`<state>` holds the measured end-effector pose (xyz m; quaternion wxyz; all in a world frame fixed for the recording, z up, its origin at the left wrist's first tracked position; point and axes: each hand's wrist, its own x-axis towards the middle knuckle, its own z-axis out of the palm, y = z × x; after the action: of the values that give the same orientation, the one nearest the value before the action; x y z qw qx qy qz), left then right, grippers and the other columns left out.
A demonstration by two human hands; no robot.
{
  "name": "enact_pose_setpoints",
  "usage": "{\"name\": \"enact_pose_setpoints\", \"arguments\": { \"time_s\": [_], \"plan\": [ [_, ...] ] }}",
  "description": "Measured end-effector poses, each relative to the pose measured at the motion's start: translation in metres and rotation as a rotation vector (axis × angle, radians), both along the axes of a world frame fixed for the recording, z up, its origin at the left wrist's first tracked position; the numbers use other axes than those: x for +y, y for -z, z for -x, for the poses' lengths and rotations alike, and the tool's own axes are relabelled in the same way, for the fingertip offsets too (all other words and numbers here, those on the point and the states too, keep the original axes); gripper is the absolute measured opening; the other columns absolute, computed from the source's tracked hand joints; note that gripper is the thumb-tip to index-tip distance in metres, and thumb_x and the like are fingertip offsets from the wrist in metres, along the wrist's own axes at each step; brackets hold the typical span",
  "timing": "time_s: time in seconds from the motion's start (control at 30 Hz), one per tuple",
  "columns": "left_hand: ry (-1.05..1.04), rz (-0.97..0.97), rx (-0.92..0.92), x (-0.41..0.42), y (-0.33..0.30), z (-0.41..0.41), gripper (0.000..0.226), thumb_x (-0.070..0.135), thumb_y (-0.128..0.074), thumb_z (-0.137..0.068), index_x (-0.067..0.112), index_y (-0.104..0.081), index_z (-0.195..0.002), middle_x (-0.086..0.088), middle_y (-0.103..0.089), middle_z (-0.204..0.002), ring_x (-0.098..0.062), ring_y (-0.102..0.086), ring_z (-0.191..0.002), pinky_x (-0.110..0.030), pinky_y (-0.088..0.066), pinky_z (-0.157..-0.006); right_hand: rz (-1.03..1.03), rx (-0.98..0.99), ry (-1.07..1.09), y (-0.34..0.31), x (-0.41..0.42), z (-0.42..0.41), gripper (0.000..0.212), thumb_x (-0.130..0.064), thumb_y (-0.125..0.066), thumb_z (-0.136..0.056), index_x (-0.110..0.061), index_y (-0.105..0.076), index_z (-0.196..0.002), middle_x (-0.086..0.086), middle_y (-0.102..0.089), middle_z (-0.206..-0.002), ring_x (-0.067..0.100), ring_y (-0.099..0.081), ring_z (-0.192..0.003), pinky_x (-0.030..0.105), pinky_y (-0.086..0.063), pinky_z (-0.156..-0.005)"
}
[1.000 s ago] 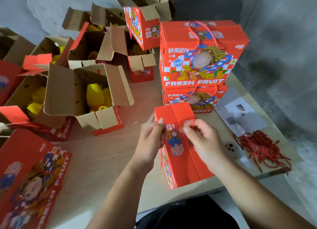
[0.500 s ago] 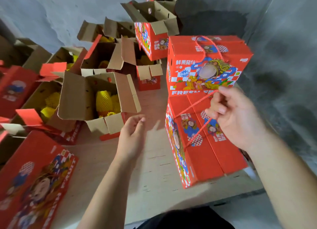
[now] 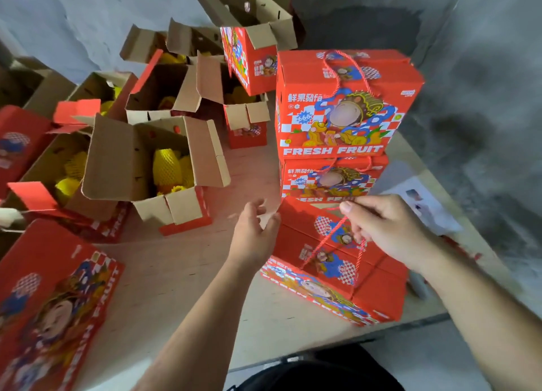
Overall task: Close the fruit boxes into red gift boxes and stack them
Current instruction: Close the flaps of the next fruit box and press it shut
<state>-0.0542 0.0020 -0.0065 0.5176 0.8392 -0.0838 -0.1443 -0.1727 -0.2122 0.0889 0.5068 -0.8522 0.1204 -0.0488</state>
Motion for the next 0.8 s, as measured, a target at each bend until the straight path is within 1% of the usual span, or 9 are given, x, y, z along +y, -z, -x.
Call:
{"name": "enact_pose_setpoints", "arguments": {
  "time_s": [0.1, 0.17, 0.2, 0.27, 0.37, 0.47, 0.6, 0.7, 0.8],
  "plan": [
    [0.111, -0.104, 0.154, -0.02, 0.008, -0.005, 0.085, 0.052, -0.072, -0.092, 0.02, -0.03, -0.158, -0.003, -0.065, -0.13, -0.022, -0.065, -0.118, -0.044, -0.053, -0.103, 0.267, 0.008, 0.194, 0.05, -0.01, 0.02, 0.035, -0.059, -0.055, -0.093, -0.032, -0.068, -0.111, -0.006, -0.073, -0.106, 0.007, -0.067, -0.098, 0.018, -0.047, -0.083],
    [0.147, -0.193, 0.096, -0.028, 0.018, -0.009, 0.07, 0.057, -0.076, -0.087, 0.023, -0.052, -0.143, 0.004, -0.073, -0.114, -0.018, -0.071, -0.105, -0.04, -0.057, -0.096, 0.546, 0.335, 0.253, 0.089, -0.023, 0.04, 0.077, -0.076, -0.052, -0.089, -0.03, -0.042, -0.151, 0.012, -0.044, -0.153, 0.031, -0.04, -0.143, 0.042, -0.035, -0.114],
    [0.141, -0.173, 0.099, -0.031, 0.022, -0.01, 0.057, 0.056, -0.078, -0.086, 0.026, -0.059, -0.13, 0.008, -0.075, -0.105, -0.016, -0.073, -0.097, -0.038, -0.06, -0.09, 0.537, 0.466, 0.271, 0.104, -0.026, 0.049, 0.097, -0.087, -0.048, -0.081, -0.032, -0.027, -0.158, 0.016, -0.028, -0.16, 0.036, -0.026, -0.15, 0.048, -0.029, -0.118],
    [0.114, -0.102, 0.131, -0.033, 0.027, -0.012, 0.042, 0.05, -0.082, -0.085, 0.031, -0.06, -0.115, 0.015, -0.074, -0.089, -0.014, -0.073, -0.086, -0.03, -0.061, -0.081, 0.409, 0.48, 0.295, 0.123, -0.032, 0.057, 0.111, -0.098, -0.041, -0.068, -0.037, -0.023, -0.159, 0.015, -0.025, -0.159, 0.035, -0.028, -0.148, 0.051, -0.034, -0.117],
    [0.087, -0.038, 0.122, -0.035, 0.028, -0.01, 0.036, 0.043, -0.084, -0.085, 0.029, -0.063, -0.111, 0.027, -0.072, -0.076, 0.002, -0.069, -0.069, -0.013, -0.053, -0.061, 0.412, 0.426, 0.274, 0.131, -0.04, 0.053, 0.098, -0.094, -0.041, -0.068, -0.047, -0.027, -0.152, 0.007, -0.034, -0.146, 0.034, -0.049, -0.13, 0.047, -0.047, -0.106],
    [0.041, -0.006, 0.039, -0.041, 0.028, -0.001, 0.033, 0.038, -0.082, -0.088, 0.027, -0.064, -0.114, 0.036, -0.068, -0.078, 0.014, -0.065, -0.067, -0.004, -0.045, -0.054, 0.313, 0.366, 0.255, 0.126, -0.059, 0.038, 0.082, -0.077, -0.059, -0.078, -0.05, -0.033, -0.151, 0.005, -0.032, -0.146, 0.029, -0.051, -0.13, 0.036, -0.042, -0.106],
    [-0.101, 0.023, 0.066, -0.034, 0.033, 0.023, 0.044, 0.036, -0.078, -0.092, 0.028, -0.064, -0.133, 0.015, -0.074, -0.095, 0.003, -0.07, -0.084, -0.015, -0.055, -0.073, 0.14, 0.229, 0.189, 0.124, -0.082, 0.029, 0.076, -0.04, -0.078, -0.089, -0.042, -0.038, -0.154, -0.006, -0.032, -0.141, 0.016, -0.035, -0.141, 0.035, -0.032, -0.114],
    [-0.323, 0.158, 0.143, -0.025, 0.032, 0.056, 0.047, 0.034, -0.078, -0.092, 0.031, -0.061, -0.136, 0.015, -0.076, -0.102, 0.002, -0.072, -0.089, -0.017, -0.056, -0.074, -0.005, 0.222, 0.16, 0.124, -0.092, 0.029, 0.082, -0.046, -0.083, -0.082, -0.046, -0.039, -0.151, -0.01, -0.039, -0.139, 0.014, -0.047, -0.135, 0.037, -0.042, -0.109],
    [-0.757, 0.348, 0.371, -0.034, 0.028, 0.103, 0.077, 0.044, -0.078, -0.089, 0.024, -0.04, -0.153, -0.003, -0.058, -0.142, -0.006, -0.064, -0.113, -0.022, -0.049, -0.089, -0.297, 0.353, 0.28, 0.114, -0.09, 0.024, 0.105, -0.061, -0.094, -0.056, -0.049, -0.038, -0.144, -0.005, -0.056, -0.139, 0.018, -0.068, -0.114, 0.048, -0.059, -0.09]
  ]
}}
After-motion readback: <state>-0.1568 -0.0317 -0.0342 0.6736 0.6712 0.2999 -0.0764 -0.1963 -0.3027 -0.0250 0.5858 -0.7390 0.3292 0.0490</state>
